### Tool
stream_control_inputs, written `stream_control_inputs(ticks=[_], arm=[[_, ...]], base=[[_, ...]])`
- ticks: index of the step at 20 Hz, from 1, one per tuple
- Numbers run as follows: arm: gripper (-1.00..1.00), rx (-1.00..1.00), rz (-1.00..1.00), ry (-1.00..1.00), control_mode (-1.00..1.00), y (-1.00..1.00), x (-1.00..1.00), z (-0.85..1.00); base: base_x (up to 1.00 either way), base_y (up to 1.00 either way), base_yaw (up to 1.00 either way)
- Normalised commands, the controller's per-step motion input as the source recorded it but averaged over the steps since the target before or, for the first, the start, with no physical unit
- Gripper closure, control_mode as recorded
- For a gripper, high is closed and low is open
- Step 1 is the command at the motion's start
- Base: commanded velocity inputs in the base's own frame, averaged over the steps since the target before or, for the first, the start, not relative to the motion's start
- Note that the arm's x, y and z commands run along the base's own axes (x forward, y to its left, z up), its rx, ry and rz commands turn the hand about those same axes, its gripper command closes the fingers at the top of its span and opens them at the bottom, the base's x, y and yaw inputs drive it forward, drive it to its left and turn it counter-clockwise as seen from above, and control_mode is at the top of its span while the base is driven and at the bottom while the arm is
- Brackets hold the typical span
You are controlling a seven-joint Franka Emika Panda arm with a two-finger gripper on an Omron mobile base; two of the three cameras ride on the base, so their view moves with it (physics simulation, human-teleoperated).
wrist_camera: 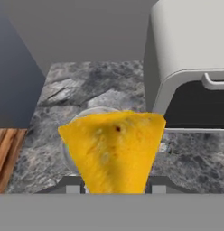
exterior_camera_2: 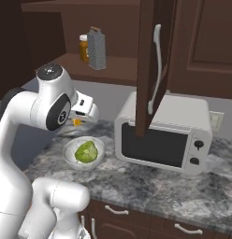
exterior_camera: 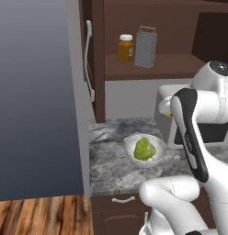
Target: Pick the cheese from the fridge and the cheese grater from the cabinet and place them next to the salad bowl.
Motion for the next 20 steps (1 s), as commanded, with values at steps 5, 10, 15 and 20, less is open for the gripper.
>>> stream_control_inputs(ticks=[5,10,15,20], arm=[[1.0,0.0,0.07,0.0,-1.0,0.55,0.0,-0.18],[1.0,0.0,0.07,0.05,-1.0,0.52,-0.1,-0.19],[1.0,0.0,0.23,0.02,-1.0,0.4,-0.14,-0.21],[1.0,-0.01,0.36,0.0,-1.0,0.41,0.03,-0.23]], base=[[0.0,0.0,0.0],[0.0,0.0,0.0],[0.0,0.0,0.0],[0.0,0.0,0.0]])
